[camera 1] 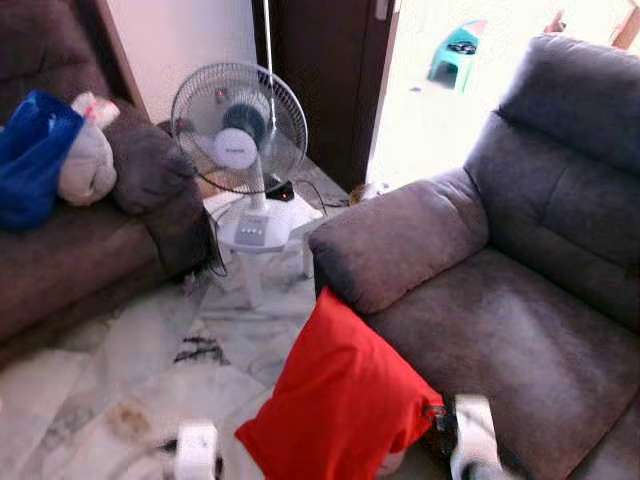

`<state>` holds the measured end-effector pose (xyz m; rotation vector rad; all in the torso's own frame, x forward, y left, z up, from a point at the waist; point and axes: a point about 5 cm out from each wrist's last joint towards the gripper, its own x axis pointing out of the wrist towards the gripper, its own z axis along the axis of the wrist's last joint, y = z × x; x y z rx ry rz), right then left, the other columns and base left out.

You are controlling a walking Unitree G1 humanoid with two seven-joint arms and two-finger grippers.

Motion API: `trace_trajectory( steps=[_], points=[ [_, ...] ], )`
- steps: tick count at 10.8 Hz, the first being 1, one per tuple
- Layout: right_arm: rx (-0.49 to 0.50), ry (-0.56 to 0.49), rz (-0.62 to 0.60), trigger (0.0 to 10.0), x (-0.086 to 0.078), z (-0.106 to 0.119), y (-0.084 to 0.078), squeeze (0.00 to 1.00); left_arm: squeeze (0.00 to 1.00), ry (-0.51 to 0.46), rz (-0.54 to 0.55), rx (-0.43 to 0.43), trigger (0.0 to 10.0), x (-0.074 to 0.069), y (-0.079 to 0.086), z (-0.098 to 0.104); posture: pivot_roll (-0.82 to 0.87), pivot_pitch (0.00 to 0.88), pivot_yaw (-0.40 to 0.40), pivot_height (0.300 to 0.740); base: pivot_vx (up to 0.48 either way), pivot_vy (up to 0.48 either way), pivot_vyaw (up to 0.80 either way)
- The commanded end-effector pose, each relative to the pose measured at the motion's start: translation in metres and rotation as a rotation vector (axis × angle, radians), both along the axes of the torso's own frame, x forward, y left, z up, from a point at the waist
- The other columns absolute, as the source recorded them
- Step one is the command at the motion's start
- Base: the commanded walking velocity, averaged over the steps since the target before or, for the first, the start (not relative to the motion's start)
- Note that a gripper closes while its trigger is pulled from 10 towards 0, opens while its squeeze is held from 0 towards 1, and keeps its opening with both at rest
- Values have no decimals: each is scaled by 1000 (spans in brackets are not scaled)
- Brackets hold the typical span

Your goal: Move the pillow to the sofa from floor

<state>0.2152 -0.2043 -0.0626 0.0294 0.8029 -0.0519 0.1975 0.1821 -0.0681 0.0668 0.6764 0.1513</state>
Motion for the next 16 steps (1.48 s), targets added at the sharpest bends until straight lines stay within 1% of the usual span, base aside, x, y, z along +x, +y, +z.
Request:
trace_trajectory(
  steps=[1, 2, 3, 4, 5, 6, 7, 8, 9, 10, 11, 12, 13, 14, 15, 16],
  points=[
    [10, -64, -4, 10000, 13, 9, -1, 0, 0, -80, -10, 9, 10000, 15, -1, 11, 89, 43, -46, 740, 0, 0, 0],
    [11, -102, 23, 10000, 25, 17, 0, 0, 0, -112, -74, -5, 10000, 24, -5, 17, 102, 45, -50, 740, 0, 0, 0],
    [13, -113, 44, 10000, 29, 20, 1, 0, 0, -109, -166, -51, 10000, 20, -11, 16, 114, 47, -52, 740, 0, 0, 0],
    [2, -106, 51, 10000, 28, 20, -3, 0, 0, -99, -336, -43, 10000, -4, -13, 11, 127, 55, -50, 740, 0, 0, 0],
    [-18, -108, 51, 10000, 25, 20, -11, 0, 0, -114, -439, -10, 10000, -46, 4, 18, 139, 63, -44, 740, 0, 0, 0],
    [-44, -149, 61, 10000, 27, 25, -21, 0, 0, -196, -438, 48, 10000, -62, 24, 45, 143, 72, -59, 740, 0, 0, 0],
    [-44, -205, 82, 10000, 33, 34, -27, 0, 0, -293, -343, 129, 10000, -59, 50, 75, 139, 64, -64, 740, 0, 0, 0],
    [-46, -268, 81, 10000, 45, 47, -32, 0, 0, -403, -223, 187, 10000, -43, 77, 103, 122, 48, -52, 740, 0, 0, 0],
    [-42, -328, 71, 10000, 57, 58, -32, 0, 0, -503, -133, 206, 10000, -23, 91, 123, 107, 31, -44, 740, 0, 0, 0],
    [-31, -374, 82, 10000, 69, 67, -22, 0, 0, -540, -39, 301, 10000, 3, 104, 130, 93, 17, -43, 740, 0, 0, 0],
    [-15, -405, 88, 10000, 77, 73, -14, 0, 0, -580, -30, 335, 10000, 30, 97, 133, 84, 4, -47, 740, 0, 0, 0],
    [-1, -438, 91, 10000, 84, 79, -9, 0, 0, -623, -59, 317, 10000, 56, 84, 144, 81, 6, -50, 740, 0, 0, 0],
    [7, -460, 88, 10000, 90, 84, -6, 0, 0, -653, -58, 269, 10000, 77, 73, 150, 76, 6, -49, 740, 0, 0, 0],
    [7, -503, 91, 10000, 97, 93, -2, 0, 0, -679, -82, 176, 10000, 100, 48, 154, 62, 9, -46, 740, 0, 0, 0],
    [-4, -560, 89, 10000, 103, 102, 0, 0, 0, -679, -146, 143, 10000, 109, 24, 152, 45, 12, -38, 740, 0, 0, 0],
    [18, -625, 85, 10000, 108, 112, 4, 0, 0, -709, -153, 86, 10000, 107, 2, 149, 25, 23, -31, 740, 0, 0, 0]
  ],
)
